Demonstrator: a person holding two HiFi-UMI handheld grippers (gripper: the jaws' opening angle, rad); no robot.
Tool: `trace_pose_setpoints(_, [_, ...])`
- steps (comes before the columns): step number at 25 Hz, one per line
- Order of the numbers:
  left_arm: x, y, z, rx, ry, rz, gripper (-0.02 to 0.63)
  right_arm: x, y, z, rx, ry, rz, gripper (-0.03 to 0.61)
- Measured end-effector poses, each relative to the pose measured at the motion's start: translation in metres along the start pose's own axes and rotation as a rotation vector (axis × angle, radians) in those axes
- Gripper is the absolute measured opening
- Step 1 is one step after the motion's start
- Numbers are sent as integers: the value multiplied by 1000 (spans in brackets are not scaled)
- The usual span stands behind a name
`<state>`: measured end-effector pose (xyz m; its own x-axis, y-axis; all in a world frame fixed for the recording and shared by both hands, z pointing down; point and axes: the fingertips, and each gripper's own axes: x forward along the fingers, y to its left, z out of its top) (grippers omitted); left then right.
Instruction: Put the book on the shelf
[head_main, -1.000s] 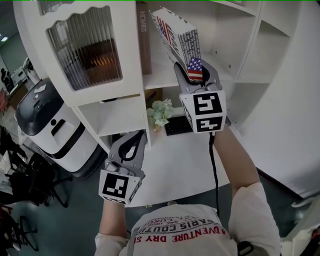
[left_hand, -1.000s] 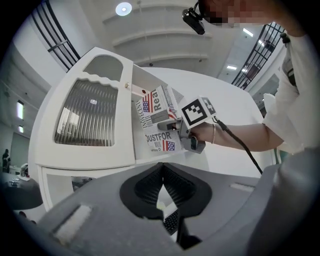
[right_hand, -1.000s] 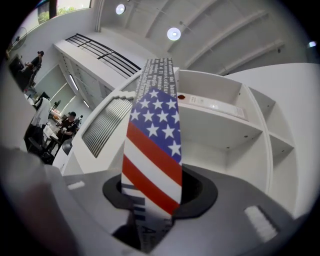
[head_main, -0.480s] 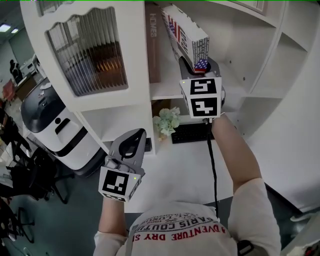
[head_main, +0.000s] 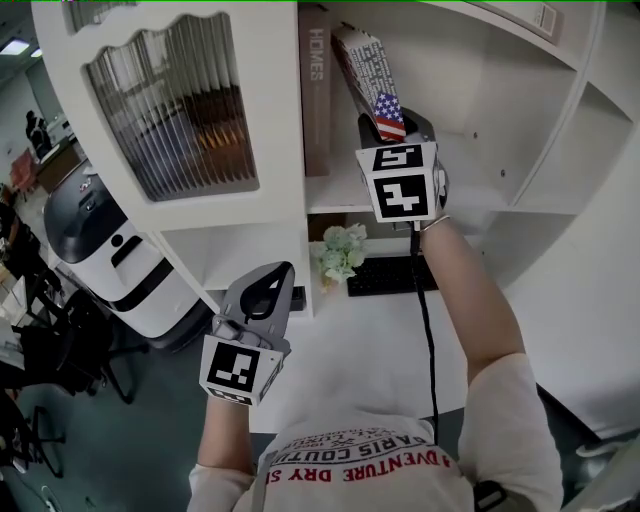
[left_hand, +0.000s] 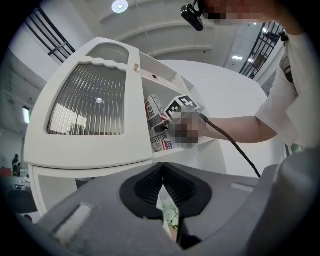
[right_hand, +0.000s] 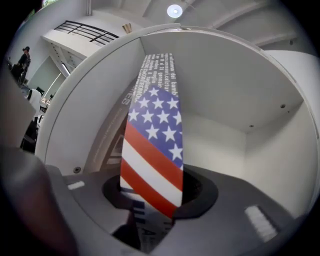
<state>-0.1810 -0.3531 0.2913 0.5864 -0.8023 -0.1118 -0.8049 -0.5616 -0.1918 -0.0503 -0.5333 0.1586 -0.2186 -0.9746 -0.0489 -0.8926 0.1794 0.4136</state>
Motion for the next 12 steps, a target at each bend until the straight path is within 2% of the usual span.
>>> trace_pose_setpoints(7, [9, 7, -13, -7, 21, 19, 5, 30, 13, -2, -36, 48, 62, 182])
trace_pose_setpoints(12, [13, 14, -16, -6, 28, 37, 5, 45, 16, -2, -11, 58, 106, 205])
